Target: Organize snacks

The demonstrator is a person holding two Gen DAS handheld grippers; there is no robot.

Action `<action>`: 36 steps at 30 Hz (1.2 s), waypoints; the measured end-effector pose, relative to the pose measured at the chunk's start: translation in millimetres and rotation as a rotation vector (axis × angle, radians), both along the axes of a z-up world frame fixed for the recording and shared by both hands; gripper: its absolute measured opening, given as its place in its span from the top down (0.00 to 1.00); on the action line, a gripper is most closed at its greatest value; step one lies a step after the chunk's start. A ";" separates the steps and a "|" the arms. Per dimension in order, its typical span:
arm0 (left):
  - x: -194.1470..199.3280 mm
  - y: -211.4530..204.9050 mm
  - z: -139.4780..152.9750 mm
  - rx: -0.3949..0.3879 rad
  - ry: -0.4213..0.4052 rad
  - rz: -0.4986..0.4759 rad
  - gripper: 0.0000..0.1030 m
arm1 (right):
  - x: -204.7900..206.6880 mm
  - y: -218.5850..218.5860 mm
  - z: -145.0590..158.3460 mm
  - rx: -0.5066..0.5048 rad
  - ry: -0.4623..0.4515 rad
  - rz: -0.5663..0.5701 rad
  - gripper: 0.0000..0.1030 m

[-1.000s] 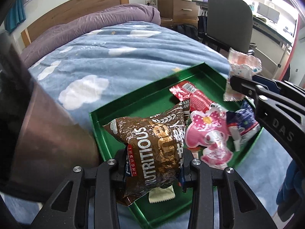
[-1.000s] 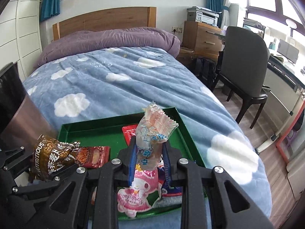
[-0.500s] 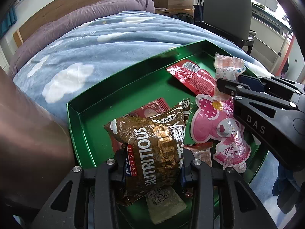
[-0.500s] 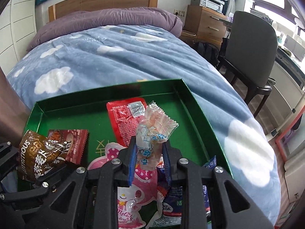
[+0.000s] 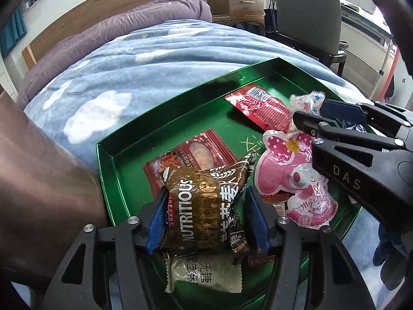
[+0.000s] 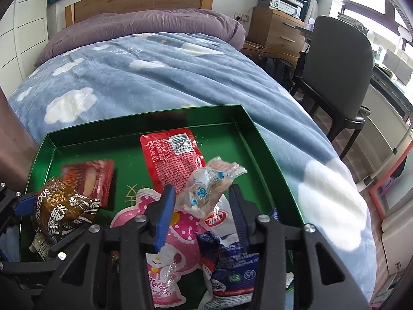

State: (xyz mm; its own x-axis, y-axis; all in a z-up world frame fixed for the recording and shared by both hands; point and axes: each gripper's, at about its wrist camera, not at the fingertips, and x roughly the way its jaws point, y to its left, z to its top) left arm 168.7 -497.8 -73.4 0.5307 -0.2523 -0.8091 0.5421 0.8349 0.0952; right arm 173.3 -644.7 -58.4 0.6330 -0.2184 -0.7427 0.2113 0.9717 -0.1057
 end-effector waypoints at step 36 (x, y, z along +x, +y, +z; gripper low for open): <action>-139.3 99.5 71.5 -0.074 -0.009 -0.054 0.32 | -170.4 61.9 81.4 0.022 -0.068 -0.025 0.26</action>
